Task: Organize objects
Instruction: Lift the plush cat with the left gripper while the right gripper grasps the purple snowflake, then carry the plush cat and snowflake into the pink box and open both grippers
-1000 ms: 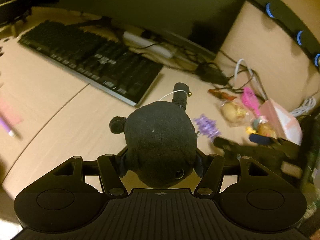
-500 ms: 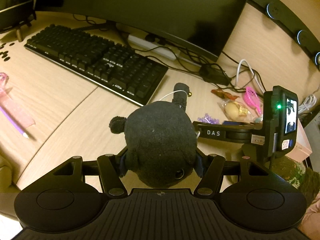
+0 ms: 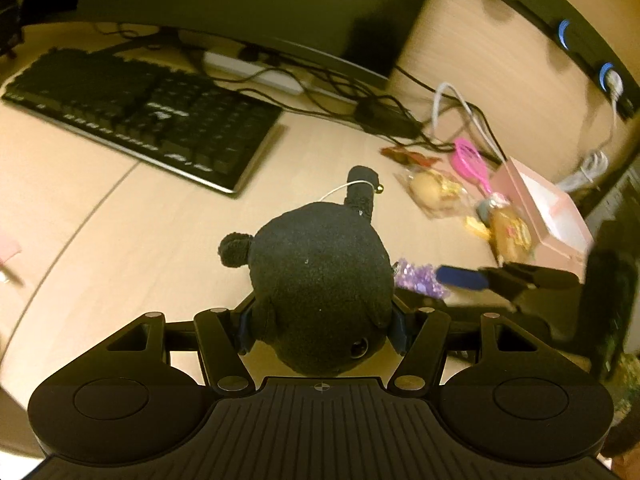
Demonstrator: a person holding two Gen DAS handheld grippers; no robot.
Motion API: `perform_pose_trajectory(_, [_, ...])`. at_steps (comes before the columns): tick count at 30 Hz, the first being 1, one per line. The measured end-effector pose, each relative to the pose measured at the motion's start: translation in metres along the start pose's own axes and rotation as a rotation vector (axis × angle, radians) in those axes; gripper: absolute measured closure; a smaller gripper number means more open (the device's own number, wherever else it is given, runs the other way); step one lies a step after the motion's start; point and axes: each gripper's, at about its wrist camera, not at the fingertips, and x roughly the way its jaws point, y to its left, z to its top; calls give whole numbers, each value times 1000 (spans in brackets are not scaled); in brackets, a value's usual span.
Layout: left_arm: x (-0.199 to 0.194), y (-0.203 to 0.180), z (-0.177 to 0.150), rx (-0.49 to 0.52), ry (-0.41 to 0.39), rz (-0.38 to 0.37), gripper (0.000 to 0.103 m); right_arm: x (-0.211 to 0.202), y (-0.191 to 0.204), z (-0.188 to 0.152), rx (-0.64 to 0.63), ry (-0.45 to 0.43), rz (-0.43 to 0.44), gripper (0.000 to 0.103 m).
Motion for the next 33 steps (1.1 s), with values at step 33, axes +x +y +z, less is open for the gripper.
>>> perform_pose_trajectory(33, [4, -2, -11, -13, 31, 46, 37, 0, -3, -12, 124, -54, -17, 32])
